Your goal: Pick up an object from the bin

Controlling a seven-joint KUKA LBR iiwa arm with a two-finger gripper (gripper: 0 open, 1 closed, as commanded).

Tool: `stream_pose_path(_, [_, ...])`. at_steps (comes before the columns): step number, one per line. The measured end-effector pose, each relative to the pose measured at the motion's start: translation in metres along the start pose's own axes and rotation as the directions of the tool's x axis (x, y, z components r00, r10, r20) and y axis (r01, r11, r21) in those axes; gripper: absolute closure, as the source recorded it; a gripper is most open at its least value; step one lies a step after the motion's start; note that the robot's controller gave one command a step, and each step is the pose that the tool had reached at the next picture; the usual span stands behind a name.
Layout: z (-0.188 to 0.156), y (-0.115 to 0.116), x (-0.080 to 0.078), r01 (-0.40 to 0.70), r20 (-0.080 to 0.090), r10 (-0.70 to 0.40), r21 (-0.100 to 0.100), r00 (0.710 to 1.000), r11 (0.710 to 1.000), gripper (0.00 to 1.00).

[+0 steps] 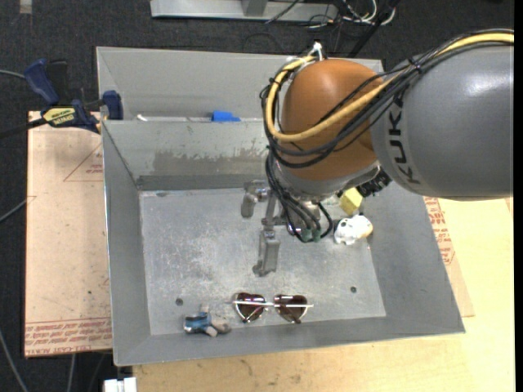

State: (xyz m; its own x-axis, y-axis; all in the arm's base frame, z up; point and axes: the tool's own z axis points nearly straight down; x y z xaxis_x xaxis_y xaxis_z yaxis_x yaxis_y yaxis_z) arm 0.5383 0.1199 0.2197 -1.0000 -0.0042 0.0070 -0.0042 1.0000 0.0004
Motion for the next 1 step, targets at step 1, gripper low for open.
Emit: stream_pose_path(1, [-0.0045,-0.0006,-0.0015,-0.003,0.008,0.003,-0.001,1.000,1.000,0.00])
